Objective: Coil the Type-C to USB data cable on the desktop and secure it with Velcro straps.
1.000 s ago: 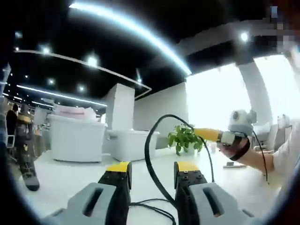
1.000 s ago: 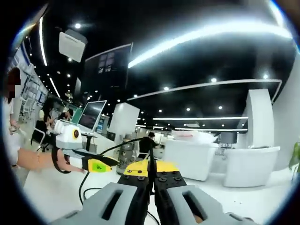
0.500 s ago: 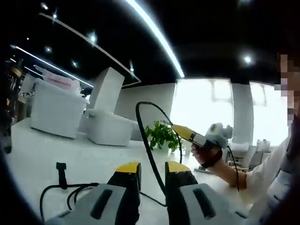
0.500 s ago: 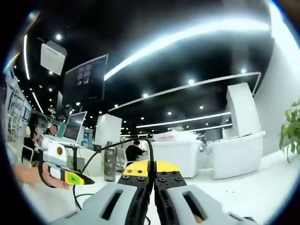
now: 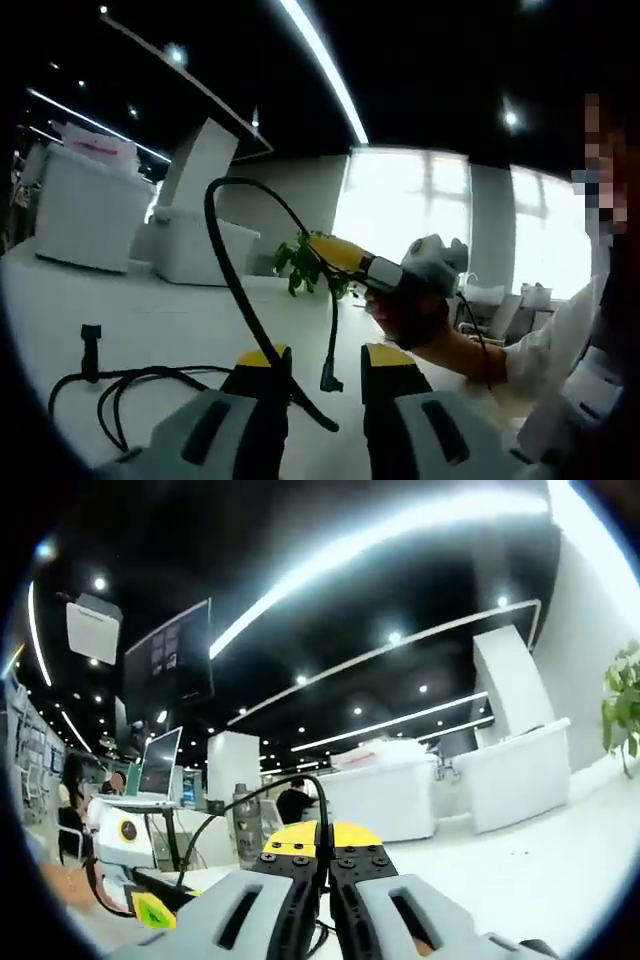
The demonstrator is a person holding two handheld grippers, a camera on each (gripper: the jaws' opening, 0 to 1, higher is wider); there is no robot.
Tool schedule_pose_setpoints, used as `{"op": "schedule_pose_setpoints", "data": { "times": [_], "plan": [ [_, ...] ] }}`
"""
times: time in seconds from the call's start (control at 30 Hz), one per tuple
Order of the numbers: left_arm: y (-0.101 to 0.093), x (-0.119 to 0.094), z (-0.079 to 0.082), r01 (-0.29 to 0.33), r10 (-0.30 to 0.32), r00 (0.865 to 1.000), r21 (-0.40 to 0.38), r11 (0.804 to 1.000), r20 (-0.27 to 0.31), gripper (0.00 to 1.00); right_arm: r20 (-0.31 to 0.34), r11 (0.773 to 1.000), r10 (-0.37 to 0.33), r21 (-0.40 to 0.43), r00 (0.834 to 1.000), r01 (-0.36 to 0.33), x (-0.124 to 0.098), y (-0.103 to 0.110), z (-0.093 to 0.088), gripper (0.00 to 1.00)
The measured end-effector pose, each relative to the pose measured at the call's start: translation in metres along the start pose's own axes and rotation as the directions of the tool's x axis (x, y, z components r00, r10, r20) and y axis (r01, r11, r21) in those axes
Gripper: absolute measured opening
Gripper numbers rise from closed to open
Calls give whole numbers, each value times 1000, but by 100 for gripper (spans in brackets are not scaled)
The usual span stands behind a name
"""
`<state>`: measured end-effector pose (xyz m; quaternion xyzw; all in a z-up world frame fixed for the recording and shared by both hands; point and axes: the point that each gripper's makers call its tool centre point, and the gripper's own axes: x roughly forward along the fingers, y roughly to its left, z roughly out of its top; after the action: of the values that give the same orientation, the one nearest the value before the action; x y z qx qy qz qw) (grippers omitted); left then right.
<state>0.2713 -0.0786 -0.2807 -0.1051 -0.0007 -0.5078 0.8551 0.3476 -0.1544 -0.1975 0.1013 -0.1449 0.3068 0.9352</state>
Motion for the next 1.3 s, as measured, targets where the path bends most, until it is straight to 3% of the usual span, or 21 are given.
{"op": "schedule_pose_setpoints", "data": {
  "times": [0.1,0.2,0.27,0.37,0.5,0.57,0.67,0.77,0.87,0.97,1.07,1.2,1.27,1.3],
  "plan": [
    [-1,0,-5,15,-15,1000,-36,999,-10,29,6,1000,6,9,1000,-6,1,3,1,1],
    [-3,10,-8,-4,4,1000,-9,1000,-25,30,15,996,28,85,999,-29,0,9,3,1],
    [-1,9,-7,-9,8,1000,-13,1000,-23,29,7,997,34,72,999,-34,0,10,1,1],
    [0,6,3,5,-3,1000,-89,996,25,29,-6,997,46,68,999,-45,0,10,-4,1],
    [8,2,16,-26,32,996,-76,997,85,28,-27,978,56,203,998,-50,0,10,-13,1],
    [10,3,13,-34,39,996,-66,997,77,28,-27,977,50,209,998,-43,0,9,-14,1],
    [0,9,-7,10,-10,1000,-92,996,-3,28,-28,972,61,230,998,-53,1,14,-15,1],
    [-9,14,-16,29,-29,998,-2,1000,-58,28,-28,974,73,217,997,-65,0,22,-16,1],
    [-8,16,-12,15,-15,999,-3,1000,-38,18,-23,974,91,210,996,-84,0,30,-15,1],
    [-1,12,-6,1,-1,1000,-43,999,-11,17,-16,977,92,192,996,-87,-1,31,-13,1],
    [-4,9,-6,32,-32,999,-64,997,-4,12,-15,974,93,210,996,-88,-1,32,-14,2],
    [0,2,5,-3,3,1000,49,999,-1,10,-61,985,67,163,996,-56,2,26,-25,3],
    [3,-3,11,-18,18,1000,40,999,9,10,-69,981,79,181,995,-65,3,23,-27,5],
    [7,-8,17,-30,30,999,33,999,21,10,-91,969,76,239,993,-53,2,18,-31,9]
  ]
}}
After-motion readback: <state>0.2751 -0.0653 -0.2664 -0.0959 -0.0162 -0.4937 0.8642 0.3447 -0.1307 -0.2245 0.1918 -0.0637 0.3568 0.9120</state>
